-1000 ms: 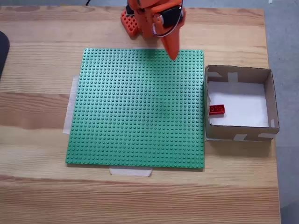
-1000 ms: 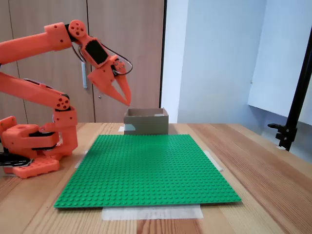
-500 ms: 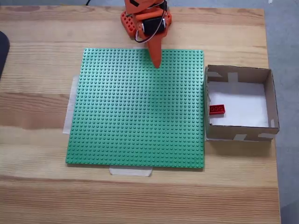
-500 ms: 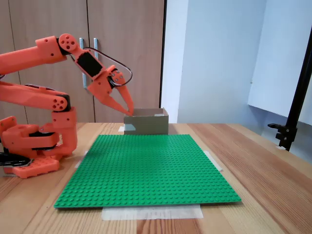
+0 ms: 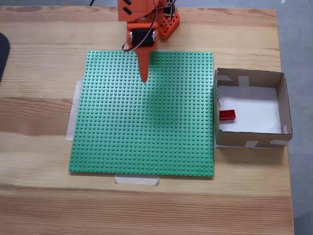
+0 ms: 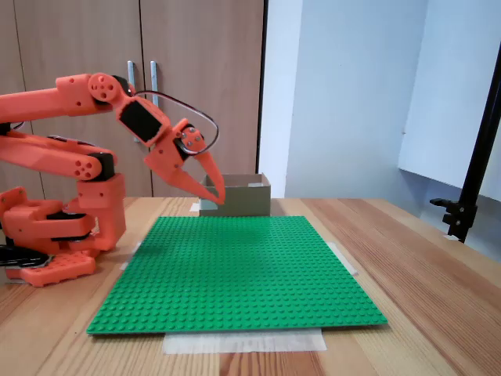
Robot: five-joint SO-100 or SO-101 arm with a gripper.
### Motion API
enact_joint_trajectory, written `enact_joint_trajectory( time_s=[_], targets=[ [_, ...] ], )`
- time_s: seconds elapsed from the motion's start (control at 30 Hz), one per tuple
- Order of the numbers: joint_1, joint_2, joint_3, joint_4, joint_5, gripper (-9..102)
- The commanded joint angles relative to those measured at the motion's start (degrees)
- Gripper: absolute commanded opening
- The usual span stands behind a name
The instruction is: Pick the red lego block and put it in the box.
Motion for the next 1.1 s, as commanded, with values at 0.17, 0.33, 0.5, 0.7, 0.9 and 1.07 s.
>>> enact_joint_trajectory(
  time_s=[0.17, 0.33, 0.5, 0.7, 0.9, 1.07],
  targets=[
    [3.4, 1.3, 4.7, -5.4, 1.7, -1],
    [3.8, 5.9, 8.6, -6.0, 1.8, -1],
    [4.5, 10.3, 13.2, -5.2, 1.8, -1],
    [4.4, 13.4, 16.9, -4.7, 2.7, -1],
    [4.4, 14.7, 18.3, -4.2, 3.5, -1],
    [4.7, 14.7, 20.3, -4.0, 3.5, -1]
  ],
)
